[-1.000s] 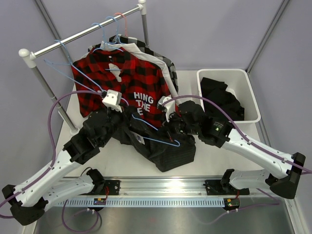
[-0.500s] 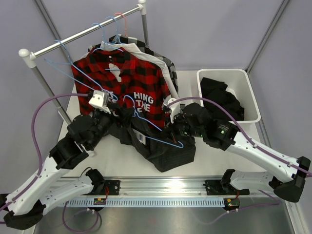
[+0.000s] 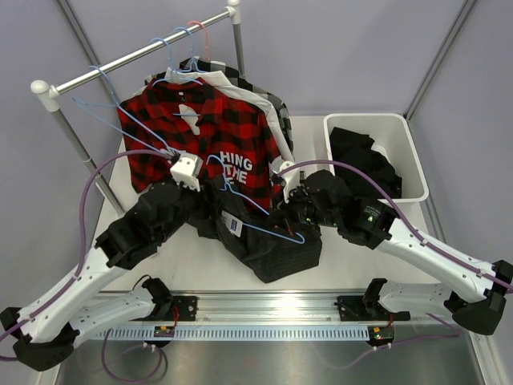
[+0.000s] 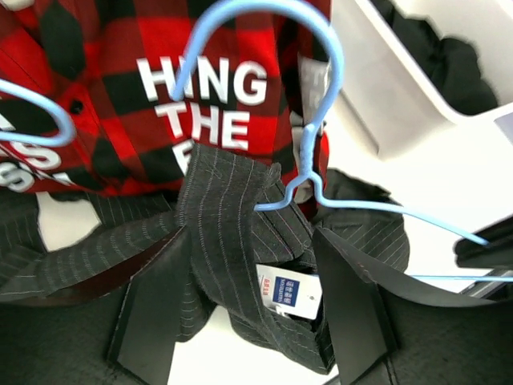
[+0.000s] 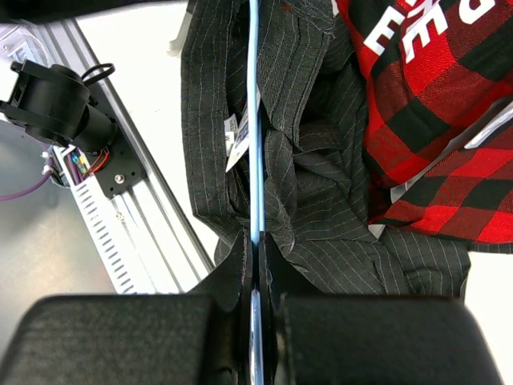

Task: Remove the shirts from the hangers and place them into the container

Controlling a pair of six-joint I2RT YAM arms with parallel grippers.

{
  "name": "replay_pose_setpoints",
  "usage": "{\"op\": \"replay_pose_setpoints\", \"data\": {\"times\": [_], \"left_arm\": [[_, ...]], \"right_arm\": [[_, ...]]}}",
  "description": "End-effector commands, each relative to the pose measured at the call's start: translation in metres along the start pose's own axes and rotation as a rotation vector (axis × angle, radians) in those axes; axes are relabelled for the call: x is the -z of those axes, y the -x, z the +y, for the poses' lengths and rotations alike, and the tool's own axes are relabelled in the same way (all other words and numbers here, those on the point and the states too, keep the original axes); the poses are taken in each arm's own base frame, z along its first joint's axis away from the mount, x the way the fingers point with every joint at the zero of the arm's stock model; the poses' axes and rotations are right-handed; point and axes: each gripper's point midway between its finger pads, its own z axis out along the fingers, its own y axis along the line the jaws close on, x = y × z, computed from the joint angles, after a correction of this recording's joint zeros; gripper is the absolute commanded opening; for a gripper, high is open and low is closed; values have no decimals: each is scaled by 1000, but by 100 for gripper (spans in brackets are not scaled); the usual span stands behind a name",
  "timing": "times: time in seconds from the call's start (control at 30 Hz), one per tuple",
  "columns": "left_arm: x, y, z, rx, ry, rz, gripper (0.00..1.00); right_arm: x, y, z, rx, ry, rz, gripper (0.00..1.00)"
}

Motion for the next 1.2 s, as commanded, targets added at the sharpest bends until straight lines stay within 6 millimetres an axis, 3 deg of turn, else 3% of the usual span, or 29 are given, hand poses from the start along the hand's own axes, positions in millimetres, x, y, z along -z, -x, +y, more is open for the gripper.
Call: {"op": "replay_pose_setpoints", "data": {"times": [0.0, 0.13, 0.5, 0.53, 0.7, 0.93, 1.07, 1.17], "left_arm": [[-14, -14, -2, 23, 15, 54, 64], [-26, -25, 3, 20, 56, 93, 58], [-28, -43, 36, 1, 235, 113, 9], [-26, -43, 40, 4, 251, 108, 1], [-22, -50, 51, 1, 295, 106, 0], [-10, -54, 70, -30, 384, 107, 0], [-8, -62, 79, -51, 416, 120, 0], [-9, -68, 85, -67, 435, 138, 0]], "right_arm": [[6, 17, 3, -2, 4, -57, 0], [9, 17, 4, -1, 8, -63, 0], [39, 20, 5, -6, 1, -109, 0], [42, 19, 6, -6, 2, -107, 0], [69, 20, 8, 1, -4, -134, 0], [108, 9, -4, 2, -89, -125, 0], [135, 17, -10, 6, -135, -177, 0], [150, 28, -1, 13, -98, -219, 0]]}}
